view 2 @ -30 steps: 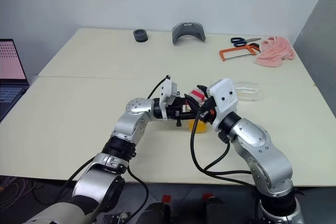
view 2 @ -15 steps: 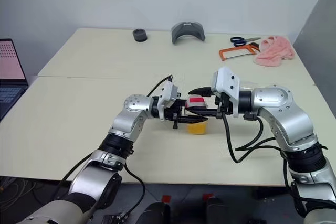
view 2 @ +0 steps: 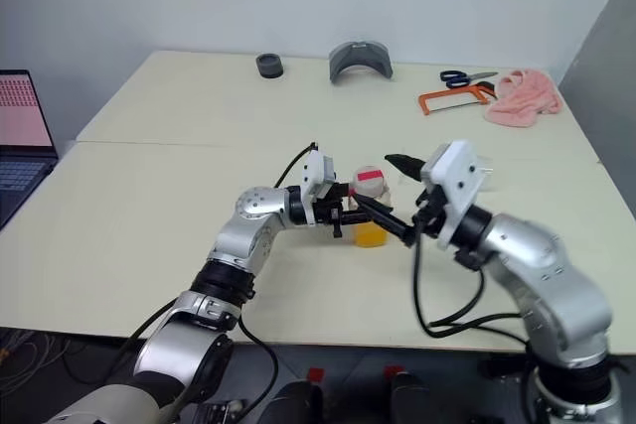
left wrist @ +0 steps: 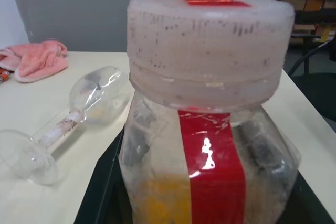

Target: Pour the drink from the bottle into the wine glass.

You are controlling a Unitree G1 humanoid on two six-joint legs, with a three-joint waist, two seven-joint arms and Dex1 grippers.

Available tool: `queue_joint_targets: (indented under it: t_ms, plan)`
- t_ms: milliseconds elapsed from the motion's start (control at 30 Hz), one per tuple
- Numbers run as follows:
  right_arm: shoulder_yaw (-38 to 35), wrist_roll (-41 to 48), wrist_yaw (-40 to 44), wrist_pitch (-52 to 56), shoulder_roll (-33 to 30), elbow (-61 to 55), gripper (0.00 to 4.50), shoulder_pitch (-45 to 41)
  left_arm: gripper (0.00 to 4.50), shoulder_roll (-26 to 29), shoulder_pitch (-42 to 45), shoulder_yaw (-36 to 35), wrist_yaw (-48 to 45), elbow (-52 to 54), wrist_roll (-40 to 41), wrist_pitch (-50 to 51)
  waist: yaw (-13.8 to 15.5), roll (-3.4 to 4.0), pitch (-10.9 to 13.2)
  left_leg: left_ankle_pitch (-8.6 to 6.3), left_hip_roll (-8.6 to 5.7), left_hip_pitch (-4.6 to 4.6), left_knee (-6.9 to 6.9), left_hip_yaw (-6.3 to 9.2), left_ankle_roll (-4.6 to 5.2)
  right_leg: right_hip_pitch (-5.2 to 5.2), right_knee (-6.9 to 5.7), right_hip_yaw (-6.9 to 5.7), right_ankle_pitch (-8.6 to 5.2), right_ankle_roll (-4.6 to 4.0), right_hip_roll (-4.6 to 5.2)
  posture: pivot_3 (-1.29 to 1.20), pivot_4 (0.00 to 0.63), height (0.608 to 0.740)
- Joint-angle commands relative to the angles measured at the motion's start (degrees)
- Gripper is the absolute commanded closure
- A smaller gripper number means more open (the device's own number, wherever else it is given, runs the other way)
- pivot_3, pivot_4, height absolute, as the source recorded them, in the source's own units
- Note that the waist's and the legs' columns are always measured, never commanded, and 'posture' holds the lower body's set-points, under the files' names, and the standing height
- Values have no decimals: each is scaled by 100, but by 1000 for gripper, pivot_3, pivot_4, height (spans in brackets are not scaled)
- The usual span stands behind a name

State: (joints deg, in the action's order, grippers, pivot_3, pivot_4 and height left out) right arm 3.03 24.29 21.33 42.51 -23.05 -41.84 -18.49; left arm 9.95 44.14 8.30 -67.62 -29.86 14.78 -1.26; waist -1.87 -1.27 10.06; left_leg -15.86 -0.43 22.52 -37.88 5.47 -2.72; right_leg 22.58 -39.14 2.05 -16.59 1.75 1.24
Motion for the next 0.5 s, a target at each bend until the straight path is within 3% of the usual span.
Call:
queue_joint_targets:
  t_ms: [33, 467, 500]
  plan:
    - [266, -629, -824, -163, 383, -176, 592, 10, 2794, -77, 201, -25, 0, 45, 18, -160, 1, 0, 0, 3, 0, 2, -1, -1, -6, 3, -2, -1, 0, 0, -1, 0, 150, 740]
    - [453, -1090, -1052, -249, 745, 84, 592, 40, 2794, -193, 334, -9, -48, -133, -34, -234, 0, 0, 0, 0, -2, 5, -1, -2, 0, 5, 0, -4, 0, 0, -4, 0, 150, 740]
    - [430, -1043, -1034, -236, 782, 98, 771, 51, 2794, -184, 324, -15, -44, -126, -33, -235, 0, 0, 0, 0, -2, 6, -1, -2, 0, 5, 0, -4, 0, 0, -4, 0, 150, 740]
